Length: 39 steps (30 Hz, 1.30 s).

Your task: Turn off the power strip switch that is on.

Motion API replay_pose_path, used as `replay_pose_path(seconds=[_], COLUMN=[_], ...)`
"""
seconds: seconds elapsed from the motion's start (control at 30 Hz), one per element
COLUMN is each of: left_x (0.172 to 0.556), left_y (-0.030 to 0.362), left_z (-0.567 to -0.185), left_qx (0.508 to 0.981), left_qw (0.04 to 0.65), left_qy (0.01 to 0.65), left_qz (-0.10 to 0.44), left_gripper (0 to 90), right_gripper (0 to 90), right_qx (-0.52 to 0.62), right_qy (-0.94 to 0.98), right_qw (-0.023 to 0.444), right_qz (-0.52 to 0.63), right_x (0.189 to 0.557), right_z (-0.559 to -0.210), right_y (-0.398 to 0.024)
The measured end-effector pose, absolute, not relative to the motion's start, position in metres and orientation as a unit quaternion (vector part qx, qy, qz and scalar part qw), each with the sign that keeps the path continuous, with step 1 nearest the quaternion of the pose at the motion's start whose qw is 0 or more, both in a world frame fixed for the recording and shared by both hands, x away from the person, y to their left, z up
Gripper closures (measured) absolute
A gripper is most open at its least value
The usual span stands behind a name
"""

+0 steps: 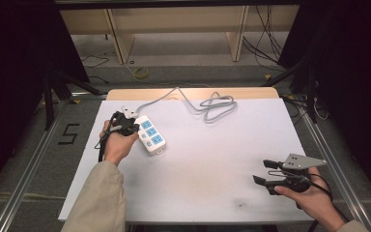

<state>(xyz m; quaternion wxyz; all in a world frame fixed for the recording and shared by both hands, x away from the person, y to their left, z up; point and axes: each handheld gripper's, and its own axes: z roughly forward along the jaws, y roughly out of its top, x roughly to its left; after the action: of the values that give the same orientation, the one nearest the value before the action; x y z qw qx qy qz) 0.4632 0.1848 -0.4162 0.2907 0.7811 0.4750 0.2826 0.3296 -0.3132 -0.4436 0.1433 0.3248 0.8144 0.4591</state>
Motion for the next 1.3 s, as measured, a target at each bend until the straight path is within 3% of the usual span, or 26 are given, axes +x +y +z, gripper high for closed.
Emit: replay_pose_path(seconds=[1.3], left_x=[0.482], left_y=[0.185], left_z=[-0.425], left_qx=[0.79], left_qw=[0.269], left_qy=[0.485], left_qz=[0.262], left_gripper=[89.8], right_gripper=[27.9], right_qx=[0.325], right_qy=[0.814], right_qw=[0.142], right_qz=[0.46], right_x=[0.329], right_z=[-0.444], right_y=[-0.313])
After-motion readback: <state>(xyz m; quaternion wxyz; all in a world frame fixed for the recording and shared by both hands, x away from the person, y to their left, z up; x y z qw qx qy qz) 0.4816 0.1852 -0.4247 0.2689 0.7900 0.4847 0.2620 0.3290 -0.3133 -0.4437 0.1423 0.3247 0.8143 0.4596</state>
